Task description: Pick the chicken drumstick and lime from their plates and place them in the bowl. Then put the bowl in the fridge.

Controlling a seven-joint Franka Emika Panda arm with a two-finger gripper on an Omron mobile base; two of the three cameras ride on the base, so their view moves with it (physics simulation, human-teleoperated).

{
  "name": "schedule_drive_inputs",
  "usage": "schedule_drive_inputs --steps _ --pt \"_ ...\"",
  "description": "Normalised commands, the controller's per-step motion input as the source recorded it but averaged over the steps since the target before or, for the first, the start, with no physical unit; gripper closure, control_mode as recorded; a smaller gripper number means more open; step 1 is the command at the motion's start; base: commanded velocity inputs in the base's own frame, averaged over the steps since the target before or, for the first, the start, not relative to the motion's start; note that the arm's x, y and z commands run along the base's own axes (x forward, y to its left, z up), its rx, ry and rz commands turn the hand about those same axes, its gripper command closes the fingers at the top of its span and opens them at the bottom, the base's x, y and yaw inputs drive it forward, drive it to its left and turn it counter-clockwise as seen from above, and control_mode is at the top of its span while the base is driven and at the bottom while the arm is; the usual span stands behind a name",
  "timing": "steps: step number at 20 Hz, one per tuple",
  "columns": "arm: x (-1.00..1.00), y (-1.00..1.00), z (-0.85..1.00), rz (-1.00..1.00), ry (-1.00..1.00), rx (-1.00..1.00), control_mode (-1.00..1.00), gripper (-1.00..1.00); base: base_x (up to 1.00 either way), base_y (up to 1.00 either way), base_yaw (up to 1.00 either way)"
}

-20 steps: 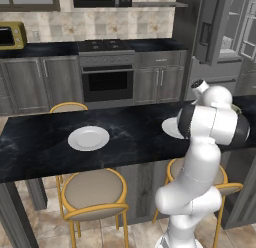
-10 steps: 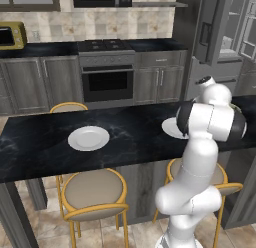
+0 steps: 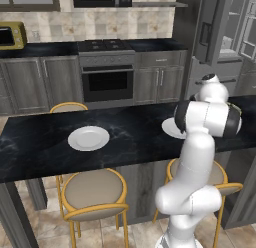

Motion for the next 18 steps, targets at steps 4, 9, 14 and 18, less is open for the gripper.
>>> schedule_drive_inputs --steps 4,9,14,18 --pt "0.19 0.00 -0.16 -0.07 -0.07 0.00 -1.00 -1.00 0.00 0.00 0.00" --pt "0.24 0.00 -0.31 -0.09 -0.04 0.00 -1.00 -1.00 0.00 0.00 0.00" --pt "0.23 -0.03 -0.22 -0.07 -0.08 0.00 -1.00 -1.00 0.00 0.00 0.00" --pt "0.27 -0.10 -0.05 -0.06 -0.09 0.00 -1.00 -1.00 0.00 0.00 0.00"
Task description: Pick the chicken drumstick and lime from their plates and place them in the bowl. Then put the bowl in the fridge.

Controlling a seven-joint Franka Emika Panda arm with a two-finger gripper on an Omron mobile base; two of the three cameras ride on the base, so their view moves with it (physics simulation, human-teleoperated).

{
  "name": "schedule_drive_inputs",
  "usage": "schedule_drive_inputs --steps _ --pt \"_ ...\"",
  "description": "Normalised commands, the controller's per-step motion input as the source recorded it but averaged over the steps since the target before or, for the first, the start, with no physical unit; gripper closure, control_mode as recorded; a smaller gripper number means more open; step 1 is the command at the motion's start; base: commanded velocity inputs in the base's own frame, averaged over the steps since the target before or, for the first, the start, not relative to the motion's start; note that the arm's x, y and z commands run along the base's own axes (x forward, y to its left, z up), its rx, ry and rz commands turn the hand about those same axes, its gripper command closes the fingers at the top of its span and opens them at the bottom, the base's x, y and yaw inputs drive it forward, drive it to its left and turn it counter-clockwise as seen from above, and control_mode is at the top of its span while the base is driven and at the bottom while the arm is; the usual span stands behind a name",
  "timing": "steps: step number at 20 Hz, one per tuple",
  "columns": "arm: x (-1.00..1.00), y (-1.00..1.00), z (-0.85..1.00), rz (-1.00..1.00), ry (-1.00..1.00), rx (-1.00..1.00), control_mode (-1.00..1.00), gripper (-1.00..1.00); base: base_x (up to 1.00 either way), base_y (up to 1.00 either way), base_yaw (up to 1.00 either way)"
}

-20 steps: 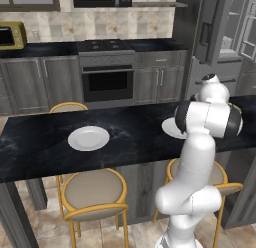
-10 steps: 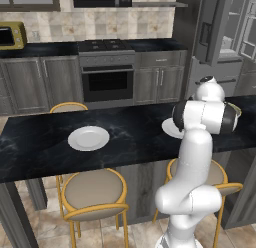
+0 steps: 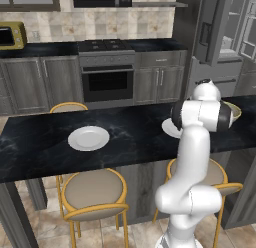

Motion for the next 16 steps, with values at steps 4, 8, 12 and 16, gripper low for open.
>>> schedule_drive_inputs --steps 4,8,12,16 --pt "0.24 -0.14 0.00 -0.04 -0.08 0.00 -1.00 -1.00 0.00 0.00 0.00" --pt "0.29 -0.17 -0.09 -0.04 -0.01 0.00 -1.00 -1.00 0.00 0.00 0.00" --pt "0.28 -0.12 -0.24 -0.04 0.00 0.00 -1.00 -1.00 0.00 0.00 0.00" --pt "0.28 -0.11 -0.17 -0.02 0.00 0.00 -1.00 -1.00 0.00 0.00 0.00"
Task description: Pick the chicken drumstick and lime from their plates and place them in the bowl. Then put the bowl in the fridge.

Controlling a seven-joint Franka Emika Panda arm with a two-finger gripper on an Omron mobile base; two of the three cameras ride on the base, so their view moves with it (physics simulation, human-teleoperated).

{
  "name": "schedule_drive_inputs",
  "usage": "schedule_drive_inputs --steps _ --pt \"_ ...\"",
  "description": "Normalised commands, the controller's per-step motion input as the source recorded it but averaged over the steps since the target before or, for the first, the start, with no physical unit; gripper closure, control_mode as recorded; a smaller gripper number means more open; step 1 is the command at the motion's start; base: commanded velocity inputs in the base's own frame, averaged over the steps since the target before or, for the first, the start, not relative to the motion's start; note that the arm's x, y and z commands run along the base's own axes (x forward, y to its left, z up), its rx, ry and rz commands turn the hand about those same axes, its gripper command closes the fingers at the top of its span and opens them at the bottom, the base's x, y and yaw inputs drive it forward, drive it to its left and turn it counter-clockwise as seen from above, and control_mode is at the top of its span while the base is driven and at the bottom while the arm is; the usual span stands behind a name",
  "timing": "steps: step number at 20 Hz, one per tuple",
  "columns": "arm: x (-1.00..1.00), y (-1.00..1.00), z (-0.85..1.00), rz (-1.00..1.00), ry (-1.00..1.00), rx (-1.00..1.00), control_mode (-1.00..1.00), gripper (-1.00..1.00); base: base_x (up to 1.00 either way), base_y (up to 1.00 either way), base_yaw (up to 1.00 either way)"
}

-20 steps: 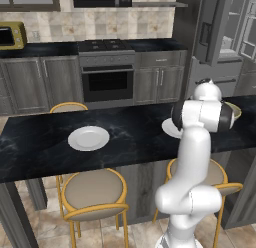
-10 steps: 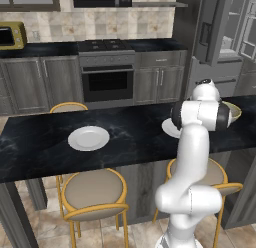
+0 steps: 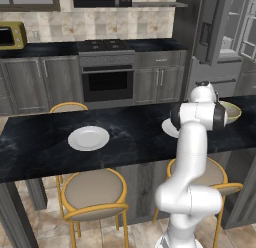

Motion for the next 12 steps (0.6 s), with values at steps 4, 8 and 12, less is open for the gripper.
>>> schedule_drive_inputs --steps 4,8,12 --pt "0.24 -0.11 -0.12 -0.01 0.00 0.00 -1.00 -1.00 0.00 0.00 0.00" --pt "0.23 -0.13 -0.09 -0.01 0.00 0.00 -1.00 -1.00 0.00 0.00 0.00" --pt "0.00 -0.15 -0.13 -0.03 0.00 0.00 -1.00 -1.00 0.00 0.00 0.00"
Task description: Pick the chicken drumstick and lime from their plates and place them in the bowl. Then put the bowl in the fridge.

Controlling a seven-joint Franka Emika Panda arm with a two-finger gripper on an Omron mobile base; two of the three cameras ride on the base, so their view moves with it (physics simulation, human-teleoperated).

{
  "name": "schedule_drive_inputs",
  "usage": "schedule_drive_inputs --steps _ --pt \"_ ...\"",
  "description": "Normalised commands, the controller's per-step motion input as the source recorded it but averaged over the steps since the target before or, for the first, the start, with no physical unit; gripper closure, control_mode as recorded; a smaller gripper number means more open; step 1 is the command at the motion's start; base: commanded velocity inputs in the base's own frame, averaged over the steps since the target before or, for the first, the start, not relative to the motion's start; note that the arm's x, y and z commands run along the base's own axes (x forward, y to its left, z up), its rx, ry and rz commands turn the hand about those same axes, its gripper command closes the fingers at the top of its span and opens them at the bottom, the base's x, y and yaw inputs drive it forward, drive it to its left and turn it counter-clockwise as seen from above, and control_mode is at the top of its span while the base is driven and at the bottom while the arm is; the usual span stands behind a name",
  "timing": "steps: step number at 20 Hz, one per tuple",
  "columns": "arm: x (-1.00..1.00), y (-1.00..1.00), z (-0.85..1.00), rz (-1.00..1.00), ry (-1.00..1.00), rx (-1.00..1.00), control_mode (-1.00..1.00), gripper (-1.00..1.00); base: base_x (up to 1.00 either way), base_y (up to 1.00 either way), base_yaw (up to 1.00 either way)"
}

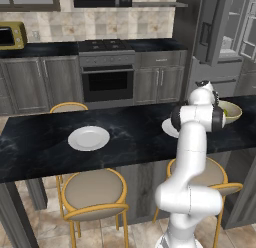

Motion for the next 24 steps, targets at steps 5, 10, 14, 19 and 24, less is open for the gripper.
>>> schedule_drive_inputs --steps 5,10,14,19,24 --pt "0.00 -0.01 -0.14 -0.06 0.02 0.02 -1.00 1.00 0.00 0.00 0.00" --pt "-0.13 -0.02 -0.07 -0.05 0.00 0.06 -1.00 1.00 0.00 0.00 0.00" --pt "-0.24 0.02 0.02 0.00 0.00 0.07 -1.00 1.00 0.00 0.00 0.00" --pt "-0.30 0.21 0.38 0.04 -0.02 0.08 -1.00 1.00 0.00 0.00 0.00" --pt "-0.38 0.31 0.57 0.16 -0.15 0.03 -1.00 1.00 0.00 0.00 0.00"
